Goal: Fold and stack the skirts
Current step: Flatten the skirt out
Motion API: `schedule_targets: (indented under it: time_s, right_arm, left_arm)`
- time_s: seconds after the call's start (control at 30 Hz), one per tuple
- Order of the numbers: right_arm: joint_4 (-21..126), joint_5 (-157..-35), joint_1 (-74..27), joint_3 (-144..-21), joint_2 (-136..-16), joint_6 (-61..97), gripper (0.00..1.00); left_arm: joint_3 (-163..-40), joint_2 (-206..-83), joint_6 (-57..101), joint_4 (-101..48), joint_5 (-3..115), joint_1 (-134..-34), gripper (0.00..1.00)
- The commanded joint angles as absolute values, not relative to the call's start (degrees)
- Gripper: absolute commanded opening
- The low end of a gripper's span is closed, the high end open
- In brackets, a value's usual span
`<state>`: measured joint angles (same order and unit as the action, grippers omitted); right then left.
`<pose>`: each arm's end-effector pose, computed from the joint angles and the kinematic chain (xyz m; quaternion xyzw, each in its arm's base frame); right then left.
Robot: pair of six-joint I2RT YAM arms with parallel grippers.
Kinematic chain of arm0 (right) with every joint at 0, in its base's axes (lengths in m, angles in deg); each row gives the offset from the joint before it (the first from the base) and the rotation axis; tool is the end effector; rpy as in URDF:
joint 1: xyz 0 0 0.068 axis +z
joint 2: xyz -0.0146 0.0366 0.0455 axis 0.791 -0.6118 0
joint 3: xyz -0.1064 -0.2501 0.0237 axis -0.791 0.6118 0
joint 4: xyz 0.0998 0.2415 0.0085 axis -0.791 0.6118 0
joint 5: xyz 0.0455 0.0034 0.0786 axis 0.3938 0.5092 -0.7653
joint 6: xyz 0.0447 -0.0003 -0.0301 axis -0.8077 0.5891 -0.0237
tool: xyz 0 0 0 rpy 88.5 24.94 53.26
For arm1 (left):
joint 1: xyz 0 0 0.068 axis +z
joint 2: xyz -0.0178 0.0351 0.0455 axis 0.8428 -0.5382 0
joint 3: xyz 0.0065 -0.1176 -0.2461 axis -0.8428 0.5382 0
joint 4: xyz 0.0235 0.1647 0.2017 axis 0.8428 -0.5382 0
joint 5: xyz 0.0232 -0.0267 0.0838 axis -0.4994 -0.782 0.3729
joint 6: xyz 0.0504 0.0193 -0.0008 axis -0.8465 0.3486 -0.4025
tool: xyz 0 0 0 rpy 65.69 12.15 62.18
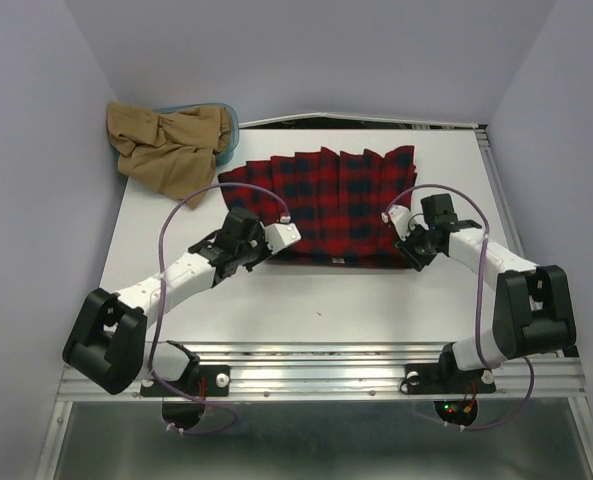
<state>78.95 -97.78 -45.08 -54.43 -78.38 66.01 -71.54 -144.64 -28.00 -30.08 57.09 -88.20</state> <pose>0.2710 0.0404 0.1843 -0.4139 0.8757 0.0121 0.2483 0.2401 -0.1481 0.2204 0.5286 0.7111 -0.0236 0.4630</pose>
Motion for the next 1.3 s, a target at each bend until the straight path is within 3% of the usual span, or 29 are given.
schedule_targets:
  time_s: [0.0, 0.07, 0.13, 0.27, 0.4, 0.53, 0.73, 0.77, 0.87, 0.97, 1.07, 1.27]
  right_arm:
    - [90.9, -91.6, -45.0, -55.6, -76.3, 68.6, 0.59]
    - [93.5, -92.3, -42.8, -56.9, -75.8, 67.1, 0.71]
    - [96.4, -92.8, -39.4, -57.6, -74.7, 66.0, 0.77]
    - [102.5, -96.8, -37.1, -63.1, -72.0, 66.0, 0.94]
    - [109.3, -103.1, -37.1, -71.3, -70.7, 66.3, 0.94]
    - [113.1, -107.0, -37.1, -78.5, -71.9, 66.0, 0.88]
    - [102.8, -102.5, -37.1, -79.4, -81.5, 59.2, 0.54]
    - [102.2, -102.0, -37.1, -79.8, -83.5, 58.8, 0.43]
    - [101.4, -100.3, -37.1, -79.1, -90.0, 59.2, 0.3]
    - [99.6, -96.2, -37.1, -74.5, -91.4, 61.6, 0.29]
    - [98.9, -93.7, -37.1, -70.7, -91.2, 63.7, 0.29]
    - [98.0, -89.6, -37.1, -62.8, -90.8, 66.2, 0.29]
  left_arm:
    - [-71.0, -138.8, -31.5, -41.2, 60.6, -88.5, 0.38]
    - [-72.4, -137.8, -31.4, -44.6, 59.5, -90.7, 0.47]
    - [-74.7, -136.8, -30.8, -48.4, 58.6, -92.5, 0.53]
    - [-78.6, -134.9, -30.8, -54.6, 52.0, -94.4, 0.56]
    - [-82.4, -134.1, -30.6, -58.8, 48.1, -94.8, 0.56]
    - [-85.4, -135.4, -31.4, -62.3, 45.7, -94.8, 0.52]
    - [-85.9, -141.3, -21.3, -54.2, 49.3, -94.8, 0.37]
    - [-86.0, -142.5, -20.2, -53.5, 50.0, -95.0, 0.36]
    - [-86.5, -149.6, -18.3, -52.9, 51.7, -95.3, 0.28]
    - [-84.5, -153.9, -19.5, -53.6, 53.9, -95.9, 0.22]
    - [-81.6, -157.8, -21.8, -56.7, 57.9, -96.1, 0.1]
    - [-76.0, -161.0, -22.9, -55.9, 63.8, -95.5, 0.08]
